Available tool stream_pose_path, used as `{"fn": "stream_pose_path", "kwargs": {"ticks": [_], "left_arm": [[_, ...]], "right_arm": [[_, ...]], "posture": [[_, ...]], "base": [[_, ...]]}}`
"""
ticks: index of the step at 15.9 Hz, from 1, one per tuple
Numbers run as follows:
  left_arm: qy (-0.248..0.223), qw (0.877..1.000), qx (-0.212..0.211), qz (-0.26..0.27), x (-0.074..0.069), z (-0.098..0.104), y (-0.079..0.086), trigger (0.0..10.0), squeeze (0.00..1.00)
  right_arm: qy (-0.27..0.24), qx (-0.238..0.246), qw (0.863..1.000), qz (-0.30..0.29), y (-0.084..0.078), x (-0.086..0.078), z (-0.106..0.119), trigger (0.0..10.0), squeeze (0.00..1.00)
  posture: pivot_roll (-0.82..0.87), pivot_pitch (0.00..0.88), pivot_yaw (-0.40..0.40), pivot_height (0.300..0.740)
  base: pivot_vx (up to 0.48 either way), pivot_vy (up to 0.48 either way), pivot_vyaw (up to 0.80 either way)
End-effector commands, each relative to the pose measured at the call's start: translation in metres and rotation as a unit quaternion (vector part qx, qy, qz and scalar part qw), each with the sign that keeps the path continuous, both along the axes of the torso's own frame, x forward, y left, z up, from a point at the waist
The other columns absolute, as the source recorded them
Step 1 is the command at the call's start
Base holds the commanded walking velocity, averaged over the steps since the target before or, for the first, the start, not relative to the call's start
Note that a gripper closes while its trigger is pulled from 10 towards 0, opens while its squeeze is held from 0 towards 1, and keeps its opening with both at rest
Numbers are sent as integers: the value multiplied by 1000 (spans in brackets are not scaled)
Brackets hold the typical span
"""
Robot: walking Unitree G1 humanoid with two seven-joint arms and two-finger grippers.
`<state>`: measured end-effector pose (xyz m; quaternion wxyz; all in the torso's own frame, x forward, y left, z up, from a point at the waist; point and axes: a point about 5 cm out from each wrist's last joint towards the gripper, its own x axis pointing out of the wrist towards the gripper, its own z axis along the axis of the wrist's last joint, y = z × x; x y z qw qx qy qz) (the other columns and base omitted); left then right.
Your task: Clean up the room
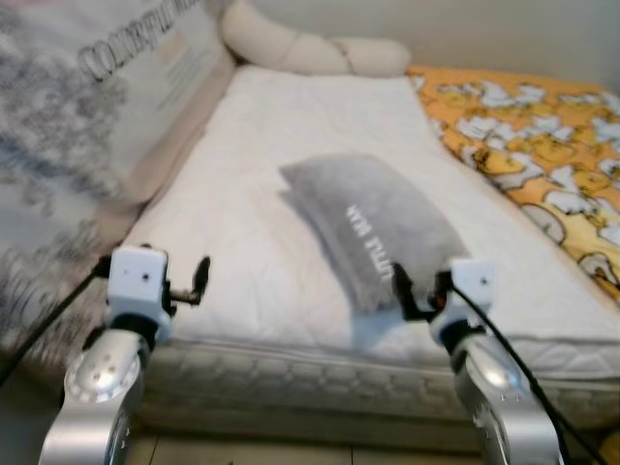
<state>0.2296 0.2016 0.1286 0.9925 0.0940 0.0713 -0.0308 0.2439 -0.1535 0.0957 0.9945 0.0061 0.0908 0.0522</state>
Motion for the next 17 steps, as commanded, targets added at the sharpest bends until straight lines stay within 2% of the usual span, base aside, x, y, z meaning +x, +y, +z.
{"fn": "stream_pose_path", "kwargs": {"ticks": [1, 3, 9, 13, 17], "left_arm": [[-5, 1000, -2, -13, 1, 1, -8, 10000, 0], [-5, 1000, 0, -18, 2, 2, -9, 10000, 0], [-4, 1000, 0, -24, 4, 2, -10, 10000, 0], [-5, 1000, 0, -25, 4, 2, -10, 10000, 0], [-5, 1000, -1, -30, 4, 2, -11, 10000, 0]], "right_arm": [[2, -16, 1000, -21, -14, -1, -1, 10000, 1000], [1, -18, 999, -28, -16, -1, -2, 10000, 957], [3, -13, 999, -35, -16, -1, -4, 10000, 937], [3, -11, 999, -38, -16, 0, -5, 10000, 937], [-3, -11, 999, -40, -16, 0, -4, 10000, 937]], "posture": [[-104, 0, -31, 740], [-104, 0, -28, 740], [-102, 0, -25, 740], [-101, 0, -26, 740], [-103, 0, -19, 740]], "base": [[300, 0, 0], [300, 0, 0], [304, 0, 0], [302, 0, -716], [303, 0, 0]]}}
